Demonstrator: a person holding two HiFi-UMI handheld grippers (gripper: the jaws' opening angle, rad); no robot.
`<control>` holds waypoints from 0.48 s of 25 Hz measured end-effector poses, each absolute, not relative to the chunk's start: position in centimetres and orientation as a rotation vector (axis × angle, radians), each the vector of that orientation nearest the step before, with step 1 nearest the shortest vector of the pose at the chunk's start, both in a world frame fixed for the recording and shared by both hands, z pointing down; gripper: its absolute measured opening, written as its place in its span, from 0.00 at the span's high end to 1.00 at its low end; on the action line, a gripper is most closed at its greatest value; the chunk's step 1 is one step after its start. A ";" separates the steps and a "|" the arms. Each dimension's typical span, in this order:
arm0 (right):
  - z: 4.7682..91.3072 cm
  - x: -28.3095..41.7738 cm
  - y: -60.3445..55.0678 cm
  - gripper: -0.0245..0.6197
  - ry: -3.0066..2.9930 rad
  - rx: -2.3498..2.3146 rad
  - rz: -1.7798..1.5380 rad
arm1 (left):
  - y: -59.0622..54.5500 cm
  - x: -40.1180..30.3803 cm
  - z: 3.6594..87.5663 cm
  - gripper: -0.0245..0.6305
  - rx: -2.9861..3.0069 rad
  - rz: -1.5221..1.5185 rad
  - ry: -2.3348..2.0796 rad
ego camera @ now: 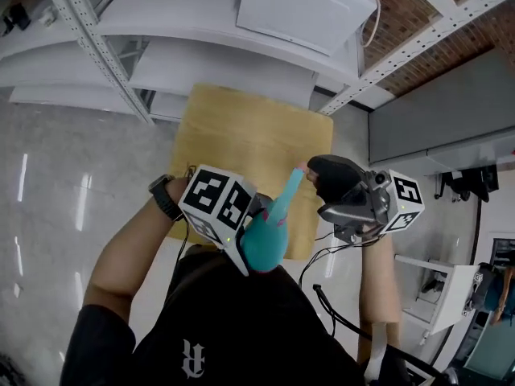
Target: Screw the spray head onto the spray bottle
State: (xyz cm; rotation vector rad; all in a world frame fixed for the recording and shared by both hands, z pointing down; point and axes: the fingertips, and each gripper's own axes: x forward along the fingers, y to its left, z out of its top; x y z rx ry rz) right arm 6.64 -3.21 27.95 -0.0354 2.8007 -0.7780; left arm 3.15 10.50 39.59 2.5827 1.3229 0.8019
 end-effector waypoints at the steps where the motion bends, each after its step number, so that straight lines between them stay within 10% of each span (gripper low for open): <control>1: 27.4 5.9 -2.8 0.48 2.770 0.097 -0.736 | 11.9 3.0 38.3 0.32 2.538 0.726 1.447; 8: 25.5 0.5 3.2 0.49 2.829 0.688 -0.442 | 15.5 3.5 35.3 0.32 2.347 0.482 1.646; 12: 26.2 0.0 2.8 0.69 2.958 0.544 -0.572 | 13.9 3.3 36.5 0.32 2.390 0.510 1.480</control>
